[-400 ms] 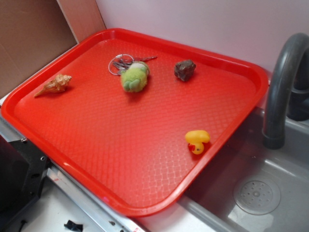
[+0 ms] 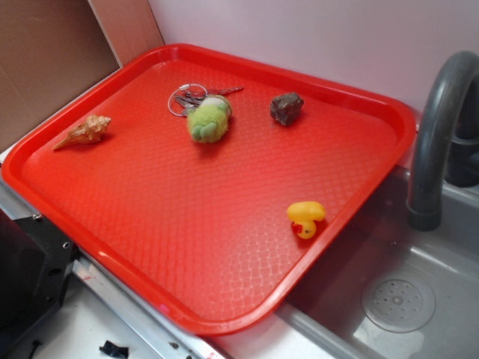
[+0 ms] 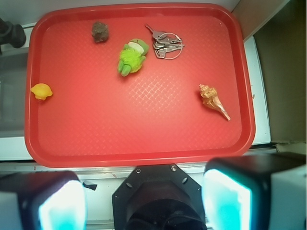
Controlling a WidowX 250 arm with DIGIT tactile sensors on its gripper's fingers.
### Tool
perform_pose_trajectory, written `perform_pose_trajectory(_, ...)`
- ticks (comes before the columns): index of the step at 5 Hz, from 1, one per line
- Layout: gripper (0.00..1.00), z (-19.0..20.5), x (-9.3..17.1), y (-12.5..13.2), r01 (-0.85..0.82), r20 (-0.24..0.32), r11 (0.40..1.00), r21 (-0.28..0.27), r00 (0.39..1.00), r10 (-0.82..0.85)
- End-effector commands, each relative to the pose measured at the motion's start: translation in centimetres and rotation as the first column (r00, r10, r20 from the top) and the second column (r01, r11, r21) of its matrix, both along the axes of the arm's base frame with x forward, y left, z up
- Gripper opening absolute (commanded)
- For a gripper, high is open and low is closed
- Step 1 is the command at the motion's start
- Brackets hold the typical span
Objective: Grab the rock.
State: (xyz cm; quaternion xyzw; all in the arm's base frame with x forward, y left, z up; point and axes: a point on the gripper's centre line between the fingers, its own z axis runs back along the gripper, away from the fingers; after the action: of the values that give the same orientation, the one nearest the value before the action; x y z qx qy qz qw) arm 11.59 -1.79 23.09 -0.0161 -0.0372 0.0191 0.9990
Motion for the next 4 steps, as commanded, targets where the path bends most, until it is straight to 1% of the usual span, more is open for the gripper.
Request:
perform_pose_trajectory(1,1.0,-2.5,5.6,-1.9,-0.11,0.189,0.994,-0.006,0.976,0.109)
perform_pose_trajectory(2,1.0,-4.7,9.9,-3.2,-0.117,0.258,0.992,-0.04,0.958,0.123)
perform_pose_trajectory(3,1.0,-6.9,14.3,-3.9,-0.149,0.295,0.989,-0.018,0.944,0.148)
perform_pose_trajectory(4,1.0,-8.6,16.9,-4.4,-0.151,0.301,0.989,0.003,0.943,0.143)
